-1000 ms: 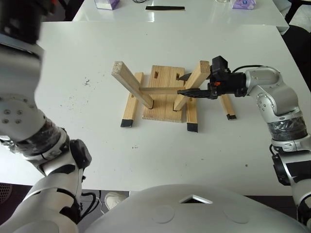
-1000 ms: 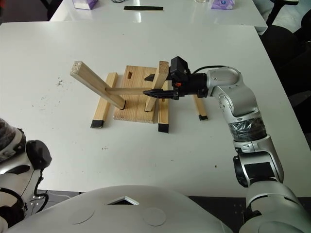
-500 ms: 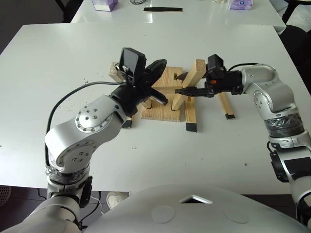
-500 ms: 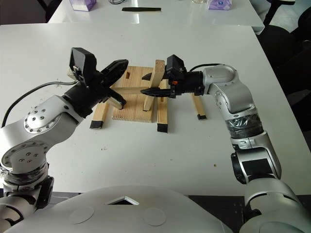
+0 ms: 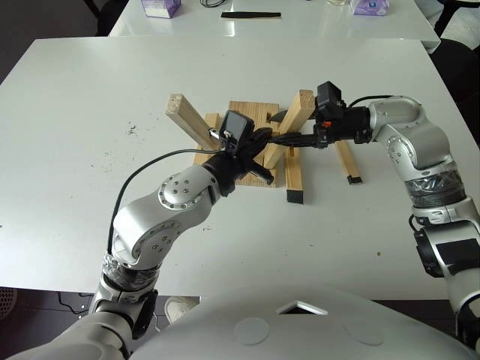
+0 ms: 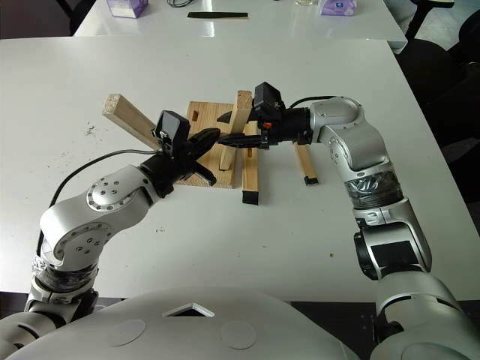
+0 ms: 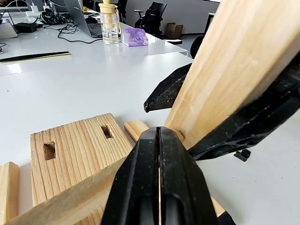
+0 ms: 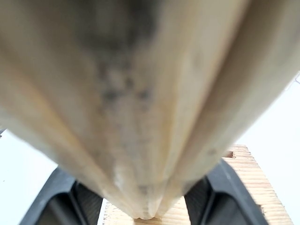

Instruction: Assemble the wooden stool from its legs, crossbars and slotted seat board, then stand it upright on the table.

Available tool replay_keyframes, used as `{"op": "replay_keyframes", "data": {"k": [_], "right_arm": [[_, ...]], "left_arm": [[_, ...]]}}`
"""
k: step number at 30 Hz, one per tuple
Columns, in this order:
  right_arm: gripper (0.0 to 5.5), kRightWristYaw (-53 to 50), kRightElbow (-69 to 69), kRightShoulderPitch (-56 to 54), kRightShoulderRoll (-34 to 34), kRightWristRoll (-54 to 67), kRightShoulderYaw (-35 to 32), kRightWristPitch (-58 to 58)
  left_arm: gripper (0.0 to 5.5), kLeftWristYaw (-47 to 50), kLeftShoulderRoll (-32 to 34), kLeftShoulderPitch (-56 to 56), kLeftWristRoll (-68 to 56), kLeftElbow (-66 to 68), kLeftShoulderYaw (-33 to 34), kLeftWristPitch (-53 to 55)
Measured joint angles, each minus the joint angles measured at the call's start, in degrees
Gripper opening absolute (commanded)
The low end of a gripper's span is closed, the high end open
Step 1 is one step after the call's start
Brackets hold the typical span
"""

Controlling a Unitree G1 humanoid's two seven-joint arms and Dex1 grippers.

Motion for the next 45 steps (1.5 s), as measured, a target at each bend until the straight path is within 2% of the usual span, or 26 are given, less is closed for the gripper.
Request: {"op": "replay_keyframes", "data": {"k": [4, 10, 17, 28, 31, 36, 41, 45], "right_arm": [[2.01, -0.04, -0.06, 0.00, 0.00, 0.00, -0.01, 0.00], [2.01, 0.01, 0.07, -0.42, 0.07, -0.05, 0.17, -0.06], [2.01, 0.52, 1.38, -1.60, 0.20, -0.23, 0.63, -0.24], [2.01, 0.41, 2.68, -2.13, 0.45, -0.28, 0.55, -0.47], [2.01, 0.58, 2.63, -2.58, 0.51, -0.41, 0.62, -0.45], [2.01, 0.84, 3.24, -2.88, 0.58, -0.50, 0.74, -0.66], [2.01, 1.56, 3.93, -3.78, 0.73, -0.84, 1.13, -0.74], [2.01, 2.27, 5.07, -4.19, 0.62, -1.39, 1.10, -1.10]], "left_arm": [[0.00, -0.68, -1.33, 0.00, 0.37, 0.68, 1.52, -0.25], [0.00, -0.41, -5.53, -2.46, 1.52, 0.14, 7.48, -4.60], [0.00, -0.55, -5.46, 1.53, 0.77, 0.52, 5.08, 2.32], [0.00, -1.90, -5.76, 0.91, 3.83, 1.55, 4.12, 1.68], [0.00, -2.20, -7.54, 0.08, 4.43, 2.11, 6.13, -0.34], [0.00, -0.70, -8.91, -8.30, 3.90, -1.02, 11.72, 0.26], [0.00, 0.86, -10.40, -3.60, 3.12, -0.56, 7.89, 7.17], [0.00, 0.50, -10.41, 0.83, 5.09, 0.17, 4.52, 6.76]]}}
